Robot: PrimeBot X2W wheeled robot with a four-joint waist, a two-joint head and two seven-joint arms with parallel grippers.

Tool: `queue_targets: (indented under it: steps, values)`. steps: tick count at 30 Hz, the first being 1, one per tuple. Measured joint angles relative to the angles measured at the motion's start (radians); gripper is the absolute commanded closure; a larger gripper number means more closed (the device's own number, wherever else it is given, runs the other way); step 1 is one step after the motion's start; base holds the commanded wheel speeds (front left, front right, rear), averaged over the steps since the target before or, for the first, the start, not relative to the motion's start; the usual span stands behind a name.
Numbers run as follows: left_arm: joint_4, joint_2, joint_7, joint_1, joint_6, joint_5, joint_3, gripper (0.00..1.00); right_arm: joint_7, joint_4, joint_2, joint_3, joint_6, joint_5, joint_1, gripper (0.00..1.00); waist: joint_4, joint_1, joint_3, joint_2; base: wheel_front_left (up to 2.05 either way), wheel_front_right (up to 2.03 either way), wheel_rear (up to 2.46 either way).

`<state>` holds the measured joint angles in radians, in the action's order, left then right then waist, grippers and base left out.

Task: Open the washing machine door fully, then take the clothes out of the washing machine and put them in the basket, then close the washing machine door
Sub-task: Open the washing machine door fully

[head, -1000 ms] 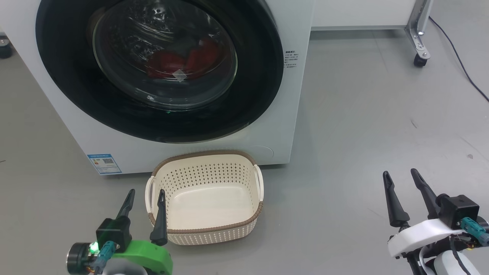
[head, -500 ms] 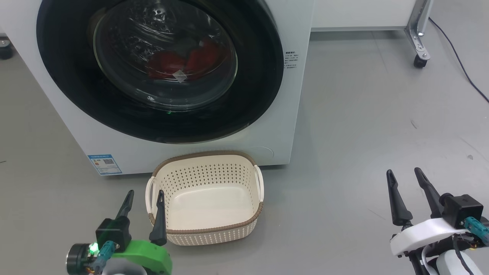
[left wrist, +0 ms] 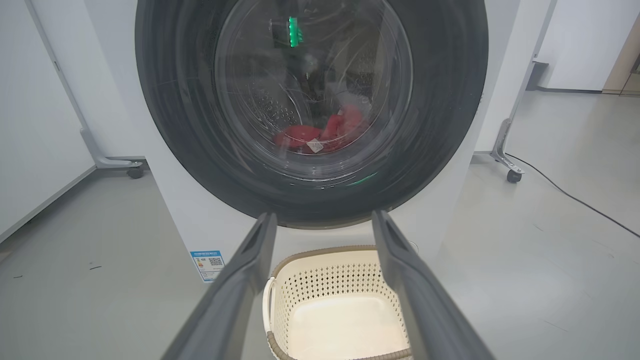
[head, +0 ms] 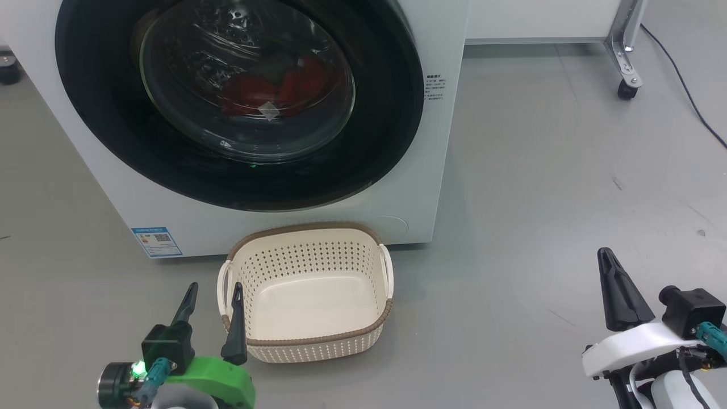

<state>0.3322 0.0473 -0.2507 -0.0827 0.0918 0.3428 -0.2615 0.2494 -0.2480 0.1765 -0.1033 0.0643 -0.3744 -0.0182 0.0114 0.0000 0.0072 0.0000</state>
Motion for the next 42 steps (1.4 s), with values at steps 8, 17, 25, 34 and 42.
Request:
queue_targets:
  steps: [8,17,25,34,42]
  values:
    - [-0.013,-0.001,0.0,-0.014,0.001,-0.004,-0.002,0.0,0.0,-0.003,-0.055,0.041,0.029,-0.135,0.0,1.0,0.003,0.0,0.023,0.0,0.0,0.0,0.0]
    - [-0.066,-0.002,-0.001,-0.06,0.003,-0.012,-0.027,0.0,-0.051,-0.004,-0.093,0.117,0.049,-0.401,-0.084,1.0,0.01,0.0,0.087,0.0,0.0,0.0,0.0]
    - [-0.117,-0.003,-0.001,-0.109,0.009,-0.012,-0.063,0.0,-0.193,0.008,-0.11,0.204,0.057,-0.724,-0.226,1.0,0.024,0.0,0.167,0.0,0.0,0.0,0.0]
    - [-0.187,-0.004,-0.001,-0.18,0.017,-0.017,-0.122,0.0,-0.392,0.008,-0.074,0.295,0.057,-0.999,-0.417,1.0,0.056,0.0,0.276,0.0,0.0,0.0,0.0]
    - [-0.214,-0.004,-0.001,-0.213,0.02,-0.007,-0.146,0.0,-0.49,0.004,0.022,0.304,0.056,-1.024,-0.537,1.0,0.088,0.0,0.35,0.0,0.0,0.0,0.0]
